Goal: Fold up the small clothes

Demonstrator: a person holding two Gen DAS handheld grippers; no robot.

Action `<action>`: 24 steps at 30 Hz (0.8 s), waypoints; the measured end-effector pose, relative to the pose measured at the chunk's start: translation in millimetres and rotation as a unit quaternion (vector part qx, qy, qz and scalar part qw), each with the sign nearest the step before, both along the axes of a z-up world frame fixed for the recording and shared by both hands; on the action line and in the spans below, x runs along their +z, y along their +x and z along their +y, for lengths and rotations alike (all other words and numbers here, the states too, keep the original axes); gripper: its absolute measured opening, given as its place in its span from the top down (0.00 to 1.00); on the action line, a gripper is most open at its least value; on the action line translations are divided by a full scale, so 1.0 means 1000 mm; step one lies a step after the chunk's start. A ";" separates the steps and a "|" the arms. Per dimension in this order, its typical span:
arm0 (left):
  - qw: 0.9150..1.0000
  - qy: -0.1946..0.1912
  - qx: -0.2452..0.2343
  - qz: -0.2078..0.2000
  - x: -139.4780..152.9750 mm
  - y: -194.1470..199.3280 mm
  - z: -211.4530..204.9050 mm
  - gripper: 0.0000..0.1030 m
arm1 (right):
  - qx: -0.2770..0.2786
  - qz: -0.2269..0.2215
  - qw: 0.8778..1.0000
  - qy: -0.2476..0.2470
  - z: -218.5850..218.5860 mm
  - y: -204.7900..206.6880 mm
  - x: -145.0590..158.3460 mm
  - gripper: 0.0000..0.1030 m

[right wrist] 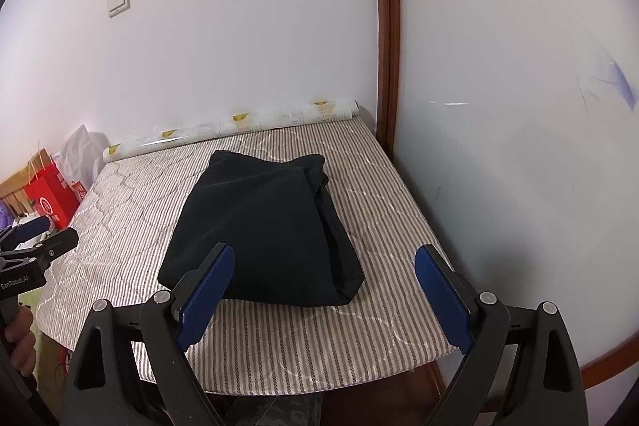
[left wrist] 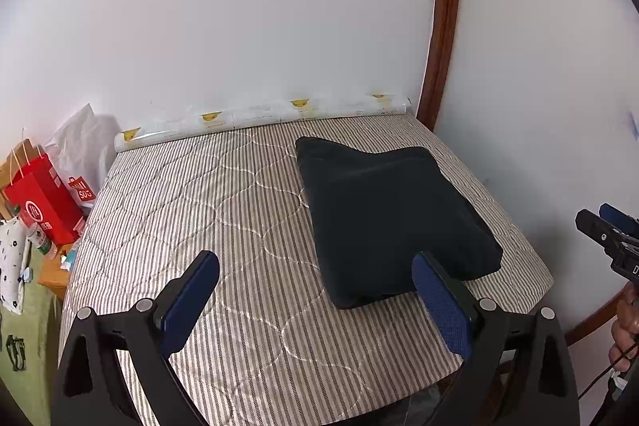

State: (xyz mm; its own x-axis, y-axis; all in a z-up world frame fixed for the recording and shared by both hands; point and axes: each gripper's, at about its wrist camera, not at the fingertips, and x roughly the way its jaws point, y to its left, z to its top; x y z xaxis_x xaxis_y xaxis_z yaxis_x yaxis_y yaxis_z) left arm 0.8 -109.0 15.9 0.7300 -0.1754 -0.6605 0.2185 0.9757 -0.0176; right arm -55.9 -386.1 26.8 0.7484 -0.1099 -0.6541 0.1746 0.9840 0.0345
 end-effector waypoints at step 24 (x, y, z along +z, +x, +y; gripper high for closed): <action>1.000 0.000 0.003 -0.004 0.001 -0.002 0.002 0.05 | 0.004 0.002 1.000 0.006 -0.011 0.002 -0.004 0.12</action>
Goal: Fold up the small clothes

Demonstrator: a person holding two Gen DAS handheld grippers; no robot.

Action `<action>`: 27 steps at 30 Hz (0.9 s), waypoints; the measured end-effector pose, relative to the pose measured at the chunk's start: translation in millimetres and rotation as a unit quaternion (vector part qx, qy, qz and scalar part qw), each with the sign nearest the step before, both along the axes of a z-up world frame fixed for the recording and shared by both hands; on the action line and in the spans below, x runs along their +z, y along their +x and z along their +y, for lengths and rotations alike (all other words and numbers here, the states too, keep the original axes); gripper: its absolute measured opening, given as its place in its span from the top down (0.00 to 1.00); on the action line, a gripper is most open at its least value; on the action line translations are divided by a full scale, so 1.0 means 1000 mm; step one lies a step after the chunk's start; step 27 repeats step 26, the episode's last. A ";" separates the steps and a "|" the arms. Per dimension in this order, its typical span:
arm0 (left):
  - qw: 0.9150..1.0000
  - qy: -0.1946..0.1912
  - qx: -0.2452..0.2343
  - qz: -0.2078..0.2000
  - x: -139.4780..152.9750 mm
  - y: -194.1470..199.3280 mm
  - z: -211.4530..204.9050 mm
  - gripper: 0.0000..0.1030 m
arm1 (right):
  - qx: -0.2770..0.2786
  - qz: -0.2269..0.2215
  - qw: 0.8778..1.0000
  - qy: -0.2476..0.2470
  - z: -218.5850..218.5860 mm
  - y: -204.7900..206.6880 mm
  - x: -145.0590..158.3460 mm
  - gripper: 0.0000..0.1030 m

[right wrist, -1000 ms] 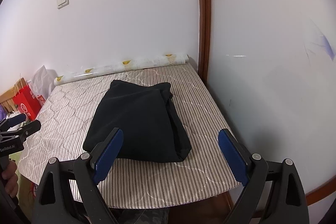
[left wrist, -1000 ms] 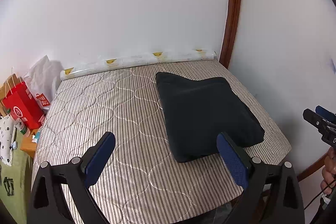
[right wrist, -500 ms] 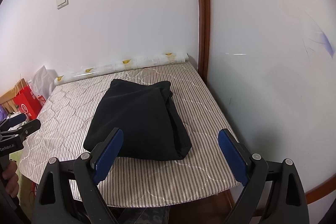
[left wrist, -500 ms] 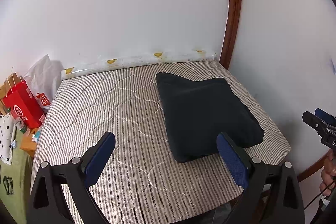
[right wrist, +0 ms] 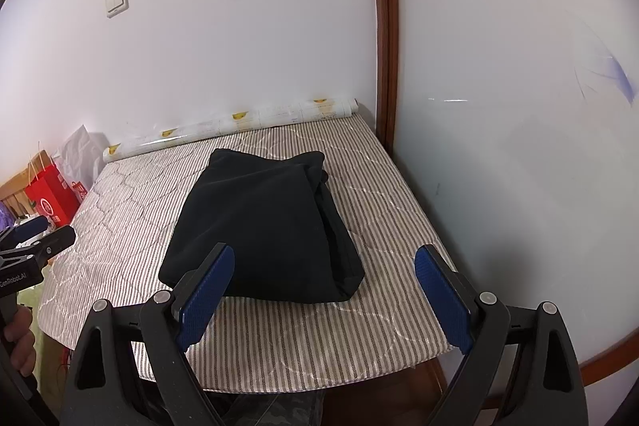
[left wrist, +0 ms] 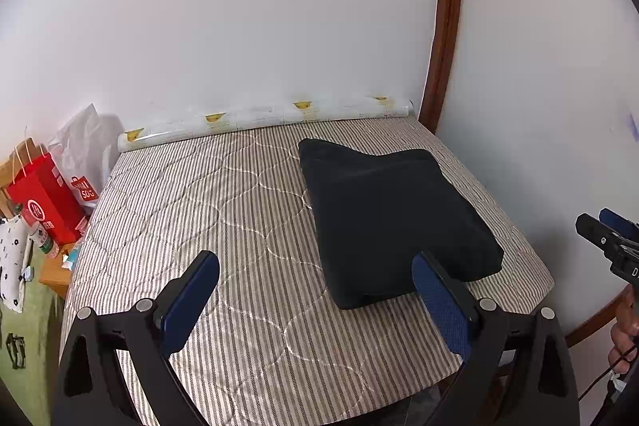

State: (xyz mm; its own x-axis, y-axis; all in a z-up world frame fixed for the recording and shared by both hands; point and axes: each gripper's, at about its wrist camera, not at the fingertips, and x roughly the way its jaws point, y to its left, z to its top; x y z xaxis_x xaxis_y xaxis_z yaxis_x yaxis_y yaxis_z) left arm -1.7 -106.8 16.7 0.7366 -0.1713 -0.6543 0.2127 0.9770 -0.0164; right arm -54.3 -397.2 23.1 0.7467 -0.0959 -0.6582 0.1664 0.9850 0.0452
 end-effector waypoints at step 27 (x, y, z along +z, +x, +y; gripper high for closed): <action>1.000 0.002 -0.006 -0.005 0.000 -0.002 -0.003 0.05 | 0.016 0.001 1.000 0.005 0.002 -0.008 -0.004 0.12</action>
